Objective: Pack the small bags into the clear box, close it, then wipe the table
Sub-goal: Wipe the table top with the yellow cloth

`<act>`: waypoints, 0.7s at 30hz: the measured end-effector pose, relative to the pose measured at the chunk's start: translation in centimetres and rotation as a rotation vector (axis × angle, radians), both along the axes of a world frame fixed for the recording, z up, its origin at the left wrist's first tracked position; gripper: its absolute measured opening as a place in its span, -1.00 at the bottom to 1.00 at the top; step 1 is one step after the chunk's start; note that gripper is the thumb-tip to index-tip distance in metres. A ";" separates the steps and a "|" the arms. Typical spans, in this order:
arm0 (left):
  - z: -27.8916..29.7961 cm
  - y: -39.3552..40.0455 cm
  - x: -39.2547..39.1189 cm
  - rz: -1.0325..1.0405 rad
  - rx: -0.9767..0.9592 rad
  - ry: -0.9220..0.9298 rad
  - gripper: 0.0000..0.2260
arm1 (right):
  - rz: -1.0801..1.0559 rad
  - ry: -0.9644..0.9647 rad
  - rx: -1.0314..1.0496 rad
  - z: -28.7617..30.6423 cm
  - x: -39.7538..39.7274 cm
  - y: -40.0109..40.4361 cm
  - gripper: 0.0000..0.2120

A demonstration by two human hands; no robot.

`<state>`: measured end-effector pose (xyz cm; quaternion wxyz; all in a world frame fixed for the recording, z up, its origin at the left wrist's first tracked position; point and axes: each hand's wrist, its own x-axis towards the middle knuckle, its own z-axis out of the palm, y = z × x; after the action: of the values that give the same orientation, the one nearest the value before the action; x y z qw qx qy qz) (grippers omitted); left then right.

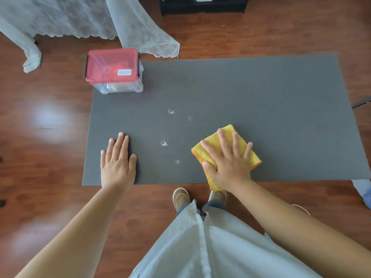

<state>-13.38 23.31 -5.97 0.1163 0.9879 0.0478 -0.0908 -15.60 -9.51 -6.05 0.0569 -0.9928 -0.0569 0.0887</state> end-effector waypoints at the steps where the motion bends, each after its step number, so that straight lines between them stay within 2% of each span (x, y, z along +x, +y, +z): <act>1: 0.0 0.0 0.0 0.000 -0.006 -0.001 -0.48 | 0.055 -0.003 0.021 0.0 0.2 2.2 -0.44; 5: 0.2 -0.2 0.0 -0.008 -0.021 -0.010 -0.50 | 0.220 0.021 0.079 0.2 2.0 10.2 -0.47; 9: 0.2 0.0 -0.1 -0.022 -0.039 -0.015 -0.53 | 0.181 0.051 0.089 0.3 5.9 14.0 -0.49; 12: 0.2 0.0 0.0 -0.029 -0.031 -0.006 -0.52 | 0.073 0.057 0.078 0.1 9.5 12.5 -0.49; 16: 0.1 0.0 0.1 -0.044 -0.018 0.006 -0.51 | -0.151 0.058 0.035 0.0 12.0 6.7 -0.50; 21: 0.0 0.0 0.1 -0.067 -0.013 -0.008 -0.50 | -0.305 0.031 -0.009 0.1 8.1 2.6 -0.48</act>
<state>-13.32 23.34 -5.96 0.1198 0.9885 0.0136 -0.0909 -7.54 -6.90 -5.98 0.0661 -0.9887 0.0956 0.0945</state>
